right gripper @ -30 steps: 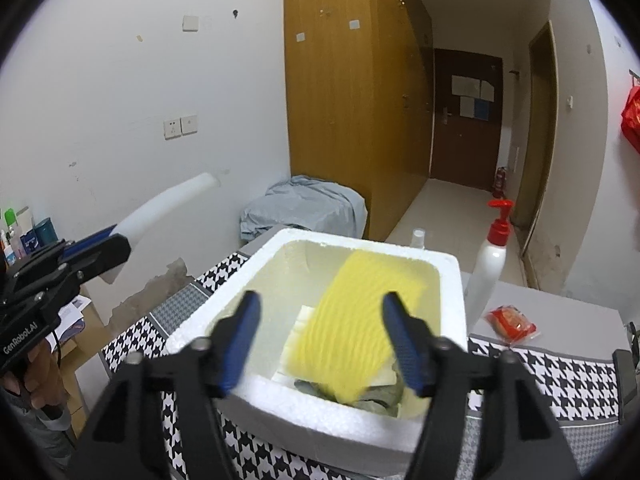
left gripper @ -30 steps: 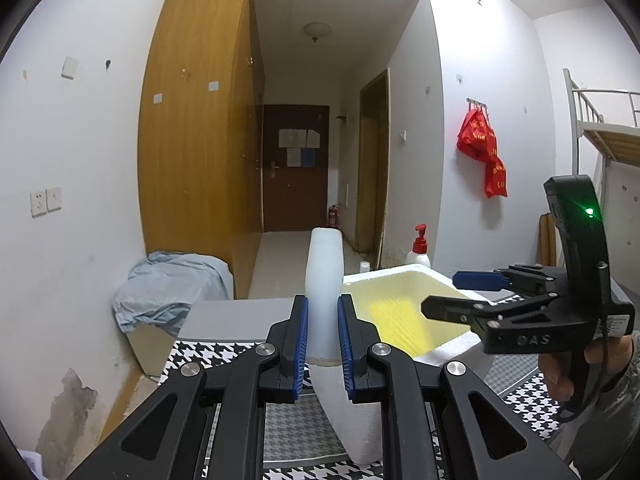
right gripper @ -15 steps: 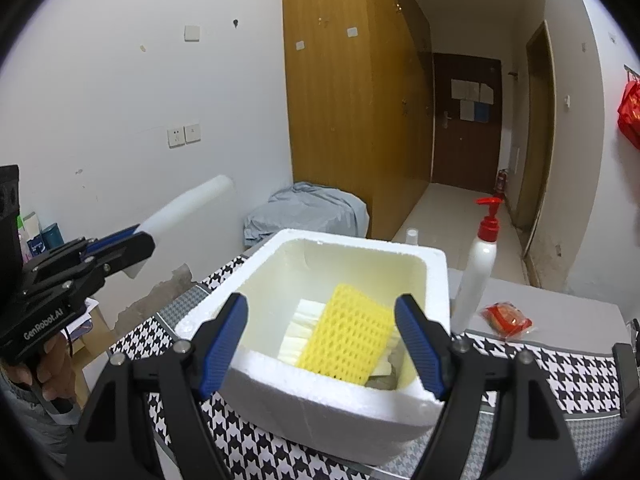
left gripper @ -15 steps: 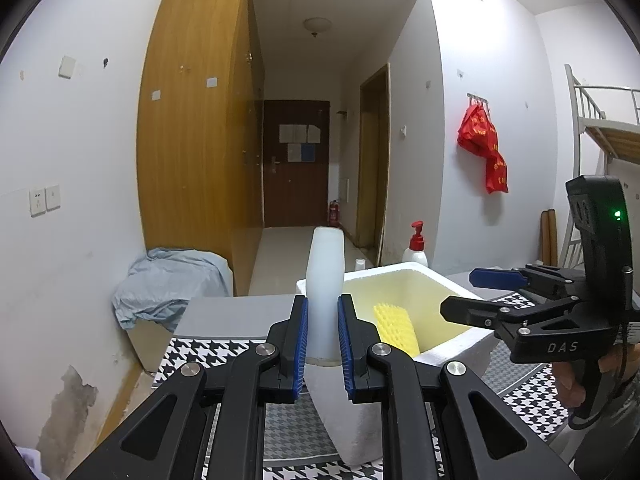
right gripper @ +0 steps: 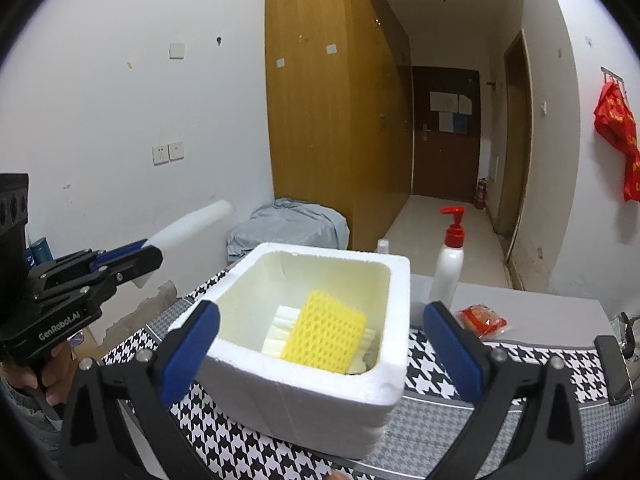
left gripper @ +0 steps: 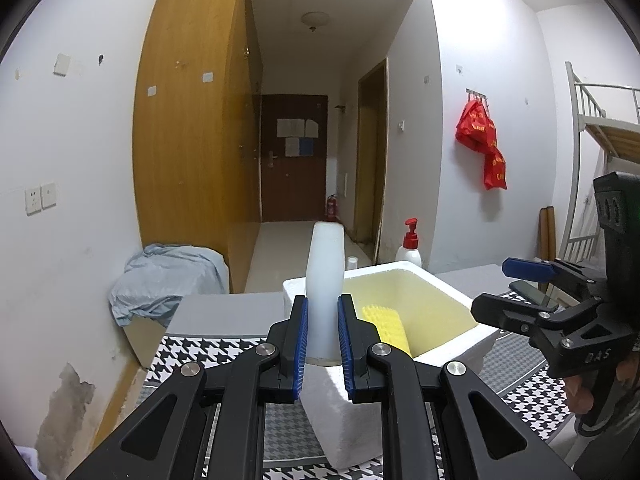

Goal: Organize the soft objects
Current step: 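Open right gripper dropping sponge into box while left gripper drops roll in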

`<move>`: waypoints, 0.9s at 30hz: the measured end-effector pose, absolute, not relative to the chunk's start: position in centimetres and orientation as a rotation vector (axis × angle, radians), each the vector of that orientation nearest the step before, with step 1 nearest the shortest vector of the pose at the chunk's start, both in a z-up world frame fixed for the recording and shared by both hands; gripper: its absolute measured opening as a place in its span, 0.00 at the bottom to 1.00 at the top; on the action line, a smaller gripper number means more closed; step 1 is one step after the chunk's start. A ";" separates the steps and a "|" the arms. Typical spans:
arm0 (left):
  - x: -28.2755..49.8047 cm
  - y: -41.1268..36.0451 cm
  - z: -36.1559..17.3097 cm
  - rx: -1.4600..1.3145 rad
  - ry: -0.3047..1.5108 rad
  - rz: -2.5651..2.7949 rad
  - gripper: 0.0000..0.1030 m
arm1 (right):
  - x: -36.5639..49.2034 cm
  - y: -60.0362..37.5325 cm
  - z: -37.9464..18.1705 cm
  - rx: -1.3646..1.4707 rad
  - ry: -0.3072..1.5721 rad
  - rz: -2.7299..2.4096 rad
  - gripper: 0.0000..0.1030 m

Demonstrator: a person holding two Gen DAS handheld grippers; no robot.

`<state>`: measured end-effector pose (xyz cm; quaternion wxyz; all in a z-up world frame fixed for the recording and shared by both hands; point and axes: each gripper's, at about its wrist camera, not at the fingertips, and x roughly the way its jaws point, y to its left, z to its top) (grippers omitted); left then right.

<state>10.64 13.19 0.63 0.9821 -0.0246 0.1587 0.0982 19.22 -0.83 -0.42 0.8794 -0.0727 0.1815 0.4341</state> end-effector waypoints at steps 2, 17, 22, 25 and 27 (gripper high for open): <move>10.8 12.9 0.7 -0.046 0.320 0.191 0.15 | 19.1 -1.2 -0.4 -0.154 0.372 0.905 1.00; 12.2 10.6 0.7 -0.028 0.331 0.136 0.15 | 18.6 -3.7 -0.3 -0.162 0.336 0.897 1.00; 13.0 10.0 0.7 -0.020 0.345 0.117 0.15 | 18.7 -4.3 -0.3 -0.155 0.333 0.885 1.00; 13.6 9.9 0.7 -0.019 0.353 0.108 0.15 | 18.9 -4.8 -0.4 -0.149 0.335 0.875 1.00; 14.0 9.8 0.7 -0.023 0.363 0.103 0.15 | 19.0 -5.1 -0.5 -0.148 0.336 0.870 1.00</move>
